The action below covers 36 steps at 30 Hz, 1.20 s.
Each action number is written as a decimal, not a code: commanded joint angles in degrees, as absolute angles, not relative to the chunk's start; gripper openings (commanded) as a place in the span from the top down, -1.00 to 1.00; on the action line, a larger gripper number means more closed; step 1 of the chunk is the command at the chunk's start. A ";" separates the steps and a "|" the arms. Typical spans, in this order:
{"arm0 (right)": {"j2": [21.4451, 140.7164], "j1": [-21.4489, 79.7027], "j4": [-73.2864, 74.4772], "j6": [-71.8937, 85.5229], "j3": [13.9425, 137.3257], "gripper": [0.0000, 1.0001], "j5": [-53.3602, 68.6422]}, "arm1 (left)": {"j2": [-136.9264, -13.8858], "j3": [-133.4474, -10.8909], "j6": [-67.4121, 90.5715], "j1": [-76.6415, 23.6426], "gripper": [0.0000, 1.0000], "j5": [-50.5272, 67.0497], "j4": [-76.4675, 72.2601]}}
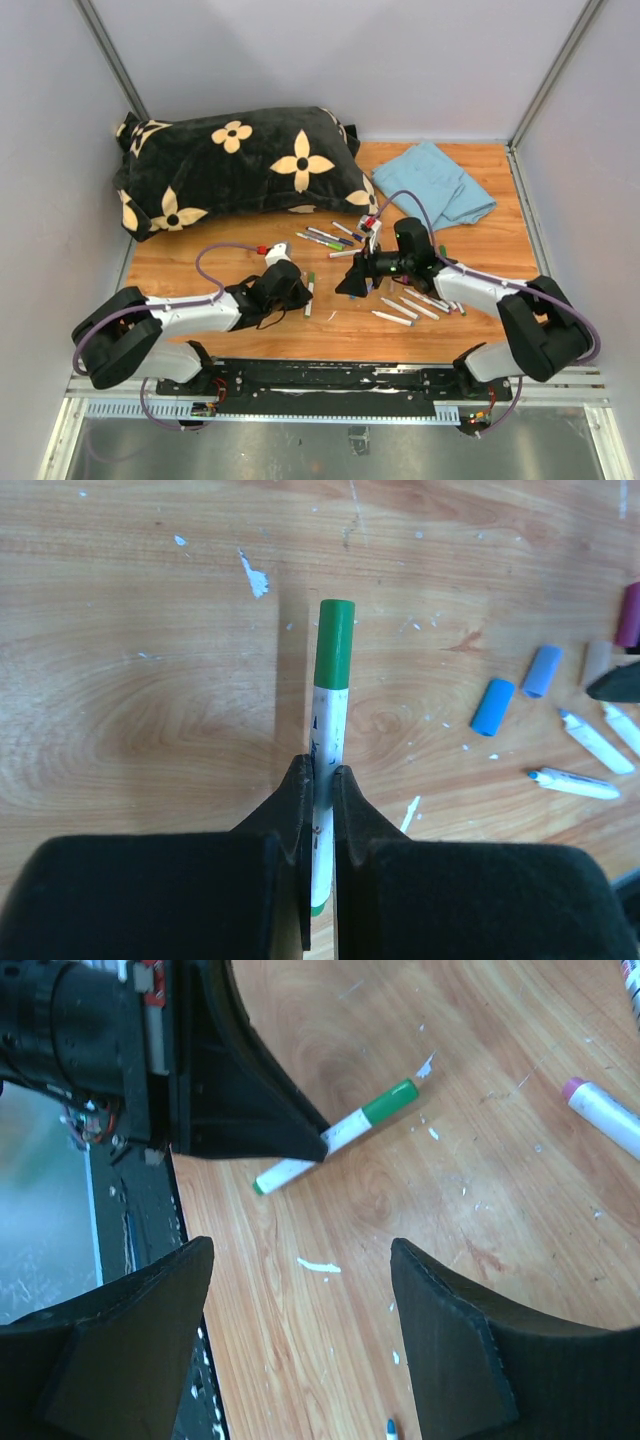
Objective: Open the pen caps
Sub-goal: Pick up the pen from the center of the board.
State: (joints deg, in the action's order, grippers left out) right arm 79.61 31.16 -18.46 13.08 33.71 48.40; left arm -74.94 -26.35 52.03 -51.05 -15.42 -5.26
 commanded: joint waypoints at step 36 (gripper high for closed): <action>95.14 34.99 -35.51 30.05 36.06 -0.46 50.58 | -69.40 -13.89 66.44 -50.36 0.99 -6.27 -28.64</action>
